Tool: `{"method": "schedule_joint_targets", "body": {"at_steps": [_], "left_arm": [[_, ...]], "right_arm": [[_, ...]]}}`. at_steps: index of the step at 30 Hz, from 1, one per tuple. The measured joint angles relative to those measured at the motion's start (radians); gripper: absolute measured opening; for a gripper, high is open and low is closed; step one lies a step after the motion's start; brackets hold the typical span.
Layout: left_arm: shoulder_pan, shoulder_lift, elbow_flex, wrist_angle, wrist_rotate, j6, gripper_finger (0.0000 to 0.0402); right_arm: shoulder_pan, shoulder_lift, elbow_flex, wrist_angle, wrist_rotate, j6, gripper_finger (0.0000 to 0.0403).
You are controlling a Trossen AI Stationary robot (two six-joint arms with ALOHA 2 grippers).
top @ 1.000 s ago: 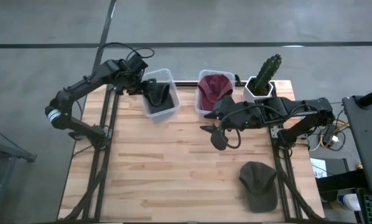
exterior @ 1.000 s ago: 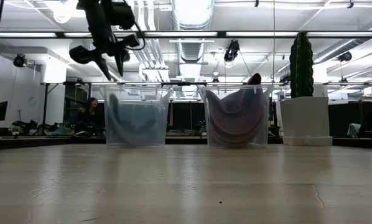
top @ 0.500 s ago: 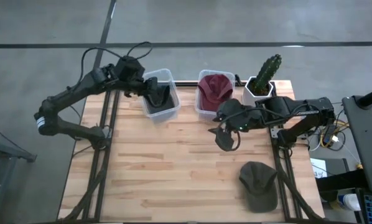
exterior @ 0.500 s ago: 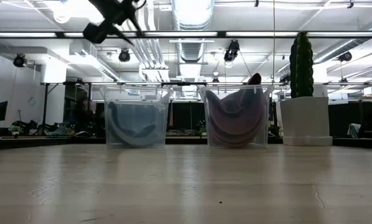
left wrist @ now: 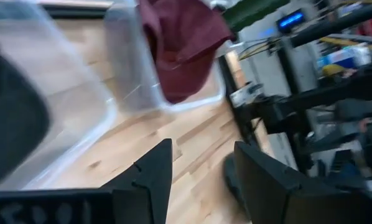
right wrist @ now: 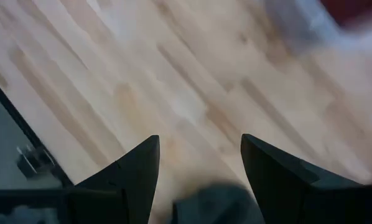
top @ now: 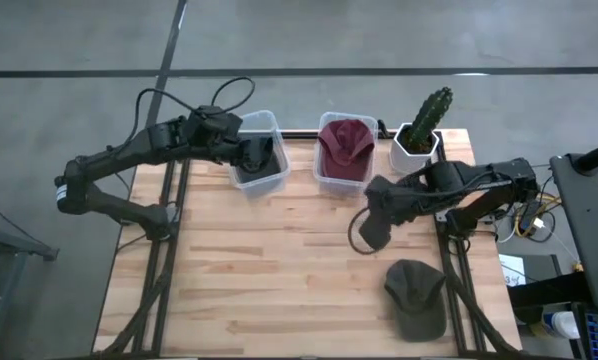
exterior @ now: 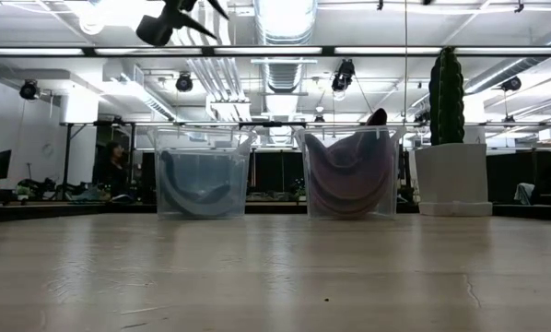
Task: Pick & Place hat
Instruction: Put the black cap into the left transparent bin
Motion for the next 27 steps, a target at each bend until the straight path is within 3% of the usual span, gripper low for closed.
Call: {"method": "schedule_joint_targets", "body": {"at_steps": [8, 14, 22, 27], "left_arm": [[-0.053, 0.020, 0.000, 0.118, -0.026, -0.066, 0.0163], [-0.085, 0.029, 0.000, 0.154, -0.025, -0.085, 0.0163], [-0.136, 0.030, 0.000, 0.170, 0.012, 0.044, 0.0163], [-0.144, 0.030, 0.000, 0.188, 0.077, 0.089, 0.0163]], "right_arm": [[0.128, -0.001, -0.125, -0.084, -0.064, 0.146, 0.0219], [0.234, -0.001, -0.256, -0.078, -0.192, 0.303, 0.0219], [0.343, 0.000, -0.423, -0.036, -0.339, 0.652, 0.0219], [0.394, 0.000, -0.511, 0.104, -0.423, 0.834, 0.0219]]}}
